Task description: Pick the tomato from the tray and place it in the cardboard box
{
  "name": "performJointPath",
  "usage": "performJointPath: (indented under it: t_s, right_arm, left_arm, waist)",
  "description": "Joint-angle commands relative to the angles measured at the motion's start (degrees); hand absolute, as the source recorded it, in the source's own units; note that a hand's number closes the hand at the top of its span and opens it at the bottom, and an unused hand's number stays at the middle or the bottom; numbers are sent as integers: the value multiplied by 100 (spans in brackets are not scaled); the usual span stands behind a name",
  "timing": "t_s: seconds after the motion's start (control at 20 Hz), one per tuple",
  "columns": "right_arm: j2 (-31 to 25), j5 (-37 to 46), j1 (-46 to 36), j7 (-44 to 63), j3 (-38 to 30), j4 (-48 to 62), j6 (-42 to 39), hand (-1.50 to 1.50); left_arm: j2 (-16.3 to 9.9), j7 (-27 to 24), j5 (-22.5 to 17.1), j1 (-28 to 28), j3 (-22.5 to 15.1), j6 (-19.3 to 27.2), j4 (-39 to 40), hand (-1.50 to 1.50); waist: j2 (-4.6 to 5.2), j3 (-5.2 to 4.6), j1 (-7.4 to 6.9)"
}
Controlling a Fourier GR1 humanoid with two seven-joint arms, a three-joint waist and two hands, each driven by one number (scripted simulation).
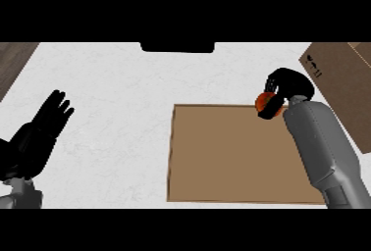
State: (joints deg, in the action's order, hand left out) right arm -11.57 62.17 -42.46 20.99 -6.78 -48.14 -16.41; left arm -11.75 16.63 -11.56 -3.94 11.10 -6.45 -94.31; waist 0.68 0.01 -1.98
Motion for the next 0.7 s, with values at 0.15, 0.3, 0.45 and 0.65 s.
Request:
performJointPath:
  t_s: [0.15,0.3,0.45,0.65]
  right_arm:
    - [-400,218,-1275,-71,-286,1280,783,150]
    - [-203,283,-1144,163,-57,499,809,150]
    - [-278,297,-1531,338,-62,153,770,150]
    - [-270,433,-1972,1017,-42,-521,730,150]
  left_arm:
    - [47,42,54,-112,-6,78,96,0]
    - [99,233,26,80,-34,148,-278,0]
    - [-135,272,-135,-53,153,-50,-92,0]
    - [-16,-13,-93,178,150,-81,-11,0]
  waist:
    - [-13,3,33]
    - [-75,0,138]
    - [-78,-2,159]
    - [-97,-7,196]
